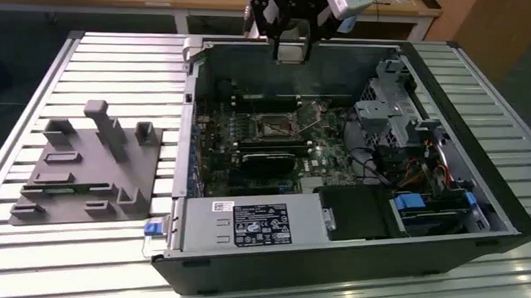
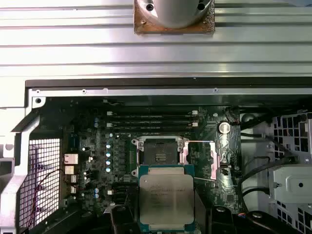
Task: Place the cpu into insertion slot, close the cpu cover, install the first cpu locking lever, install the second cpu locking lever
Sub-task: 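Place the cpu into insertion slot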
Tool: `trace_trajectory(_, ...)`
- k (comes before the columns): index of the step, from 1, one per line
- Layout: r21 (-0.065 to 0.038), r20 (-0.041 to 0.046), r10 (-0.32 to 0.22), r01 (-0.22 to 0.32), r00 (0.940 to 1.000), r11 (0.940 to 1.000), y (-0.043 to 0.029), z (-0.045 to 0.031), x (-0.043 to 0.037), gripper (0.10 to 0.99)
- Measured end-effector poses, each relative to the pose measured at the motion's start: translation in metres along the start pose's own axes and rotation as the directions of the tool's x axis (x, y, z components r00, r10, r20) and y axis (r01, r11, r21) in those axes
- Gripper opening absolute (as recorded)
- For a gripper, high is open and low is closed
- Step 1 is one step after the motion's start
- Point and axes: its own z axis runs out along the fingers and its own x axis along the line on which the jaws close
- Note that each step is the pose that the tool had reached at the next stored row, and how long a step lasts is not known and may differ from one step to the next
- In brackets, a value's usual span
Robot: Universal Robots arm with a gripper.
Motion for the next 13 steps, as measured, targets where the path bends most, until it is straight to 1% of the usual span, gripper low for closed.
trace_trajectory(6, 0.0, 0.0001, 0.0, 0.0, 1.0, 1.0, 0.0, 0.0006, 0.0, 0.541)
trace_trajectory(13, 0.0, 0.0005, 0.0, 0.0, 1.0, 1.0, -0.0005, 0.006, -0.0001, 0.541)
